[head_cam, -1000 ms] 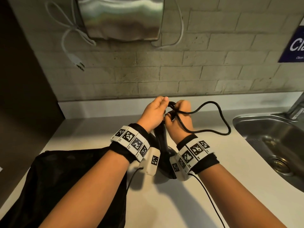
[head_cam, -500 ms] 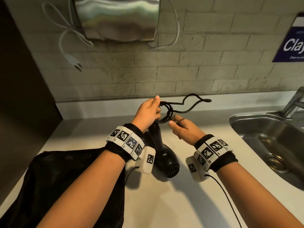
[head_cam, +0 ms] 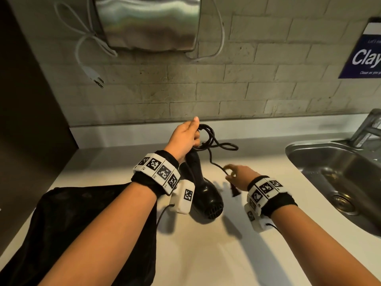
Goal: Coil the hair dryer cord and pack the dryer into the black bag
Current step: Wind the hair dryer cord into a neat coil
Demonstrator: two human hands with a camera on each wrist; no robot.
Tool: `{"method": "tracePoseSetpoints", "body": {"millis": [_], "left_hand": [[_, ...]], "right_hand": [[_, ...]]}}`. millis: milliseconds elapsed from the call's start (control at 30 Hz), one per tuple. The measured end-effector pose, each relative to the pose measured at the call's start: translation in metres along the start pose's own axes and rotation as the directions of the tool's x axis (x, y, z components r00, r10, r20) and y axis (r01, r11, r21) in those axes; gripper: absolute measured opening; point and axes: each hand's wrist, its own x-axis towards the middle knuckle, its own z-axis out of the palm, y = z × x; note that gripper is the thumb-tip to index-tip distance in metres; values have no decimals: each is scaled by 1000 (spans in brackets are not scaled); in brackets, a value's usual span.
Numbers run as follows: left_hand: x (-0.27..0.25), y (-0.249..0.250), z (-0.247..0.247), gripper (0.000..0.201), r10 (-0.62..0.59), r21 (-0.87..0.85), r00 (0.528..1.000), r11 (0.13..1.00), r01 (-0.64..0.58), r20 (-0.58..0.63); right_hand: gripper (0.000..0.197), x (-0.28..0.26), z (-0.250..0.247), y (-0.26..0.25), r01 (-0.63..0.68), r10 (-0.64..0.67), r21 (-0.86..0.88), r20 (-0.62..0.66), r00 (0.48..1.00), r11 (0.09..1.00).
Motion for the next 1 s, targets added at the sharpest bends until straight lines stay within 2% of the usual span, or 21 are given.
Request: {"method": "tracePoseSetpoints", "body": {"millis": [67, 133, 233, 333, 400, 500, 567, 600, 733, 900, 1000], "left_hand": [[1, 0, 0, 35, -4, 11, 1000, 1000, 4, 10], [1, 0, -1, 34, -13, 15, 1000, 1000, 12, 14], [0, 1, -1, 33, -22, 14, 1000, 1000, 22, 11], [0, 0, -1, 32, -30, 8, 999, 1000, 30, 13], [1, 0, -2, 32, -33, -3, 999, 999, 33, 18], [-2, 2, -5, 32, -53, -42, 998, 998, 54, 20], [-4, 4, -9, 32, -80, -87, 997, 993, 80, 5], [-6, 5, -10, 33, -94, -110, 996, 990, 93, -5], [-8, 7, -10, 34, -108, -150, 994, 983, 106, -7], [-10, 7, -6, 33, -137, -164, 991, 977, 135, -1], [-11, 7, -10, 33, -150, -176, 989, 973, 148, 5]], "right_hand": [[39, -6, -12, -22, 149, -125, 214, -122, 985, 965], [38, -15, -24, -44, 283, -205, 396, -227, 952, 874], [35, -22, -32, -65, 394, -299, 472, -266, 916, 788], [25, -19, -28, -70, 465, -332, 552, -328, 884, 692], [18, -13, -25, -67, 474, -304, 509, -382, 872, 719], [20, 5, -19, -48, 291, -139, 411, -361, 922, 864], [18, 14, -15, -31, 107, -31, 295, -253, 967, 950], [18, 16, -11, -23, 40, 14, 261, -202, 979, 964], [21, 20, -2, -10, -96, 119, 127, -190, 975, 987], [24, 34, 2, -16, -196, 194, 0, -142, 971, 981], [14, 41, 6, -12, -263, 256, -86, -84, 963, 961]]}}
